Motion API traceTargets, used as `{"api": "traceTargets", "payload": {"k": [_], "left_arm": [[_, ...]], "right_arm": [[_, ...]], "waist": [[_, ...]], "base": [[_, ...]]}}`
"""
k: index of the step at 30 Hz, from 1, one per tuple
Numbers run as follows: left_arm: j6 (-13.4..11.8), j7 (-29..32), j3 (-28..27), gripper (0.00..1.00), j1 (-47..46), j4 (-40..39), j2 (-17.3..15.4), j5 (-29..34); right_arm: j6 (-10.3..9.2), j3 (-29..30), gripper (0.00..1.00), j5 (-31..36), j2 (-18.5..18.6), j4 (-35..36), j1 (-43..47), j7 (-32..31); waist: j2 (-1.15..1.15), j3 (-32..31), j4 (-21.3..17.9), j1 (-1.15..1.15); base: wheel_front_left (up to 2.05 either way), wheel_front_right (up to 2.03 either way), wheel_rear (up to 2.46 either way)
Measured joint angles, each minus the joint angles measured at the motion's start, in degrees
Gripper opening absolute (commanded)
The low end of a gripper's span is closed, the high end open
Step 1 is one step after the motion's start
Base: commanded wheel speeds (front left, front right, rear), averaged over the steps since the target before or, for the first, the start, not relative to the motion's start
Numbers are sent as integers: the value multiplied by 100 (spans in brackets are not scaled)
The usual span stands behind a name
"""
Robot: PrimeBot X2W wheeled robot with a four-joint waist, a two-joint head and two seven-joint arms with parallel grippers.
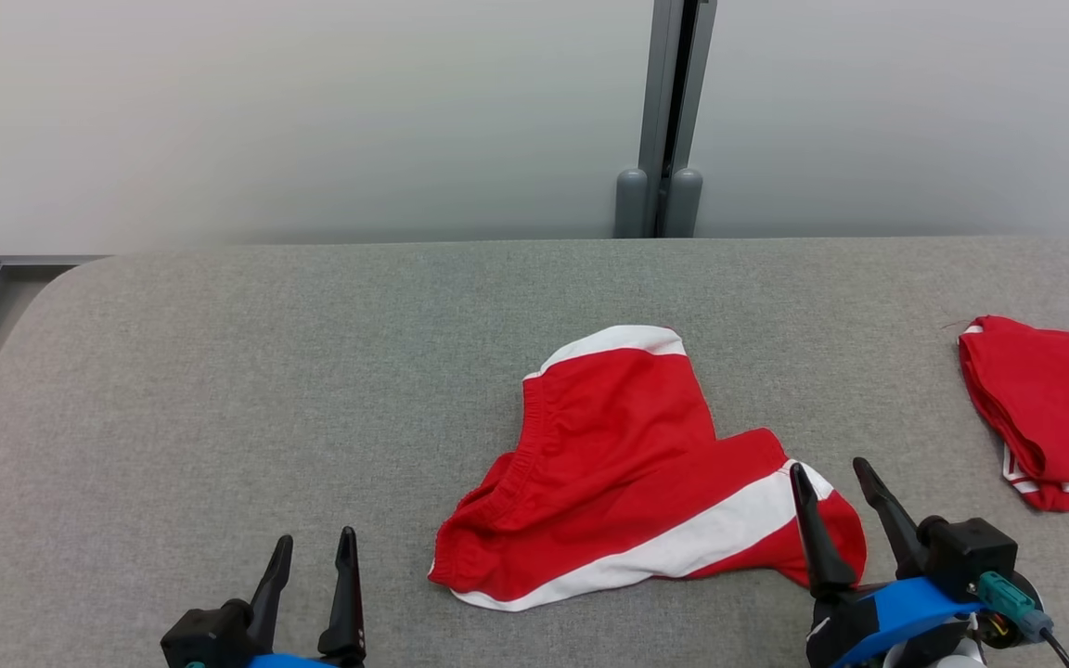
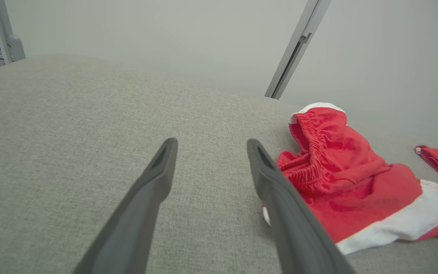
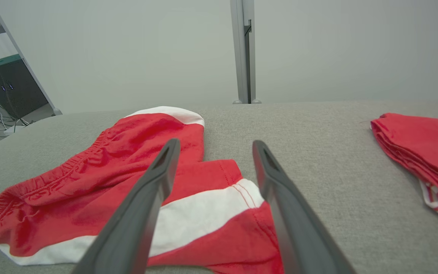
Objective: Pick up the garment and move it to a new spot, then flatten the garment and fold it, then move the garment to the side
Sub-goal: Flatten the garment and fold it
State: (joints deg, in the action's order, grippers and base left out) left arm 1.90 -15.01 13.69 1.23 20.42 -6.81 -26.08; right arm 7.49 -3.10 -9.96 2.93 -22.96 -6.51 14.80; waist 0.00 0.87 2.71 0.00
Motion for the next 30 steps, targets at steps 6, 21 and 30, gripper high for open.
{"api": "traceTargets", "payload": {"k": [6,21,30], "left_arm": [[24,0,1,100,-13,88,19,45],[254,193,512,100,-115,409,-222,501],[455,431,1252,100,-453,727,-434,906]], "right_arm": [[0,-13,100,-12,0,-19,-7,8],[0,33,100,7,-1,1,-64,15],[0,74,100,33,-2,33,-136,18]], "waist": [[0,36,6,0],[0,198,-21,0],[0,339,-71,0]], "base": [[0,0,0],[0,0,0],[0,0,0]]}}
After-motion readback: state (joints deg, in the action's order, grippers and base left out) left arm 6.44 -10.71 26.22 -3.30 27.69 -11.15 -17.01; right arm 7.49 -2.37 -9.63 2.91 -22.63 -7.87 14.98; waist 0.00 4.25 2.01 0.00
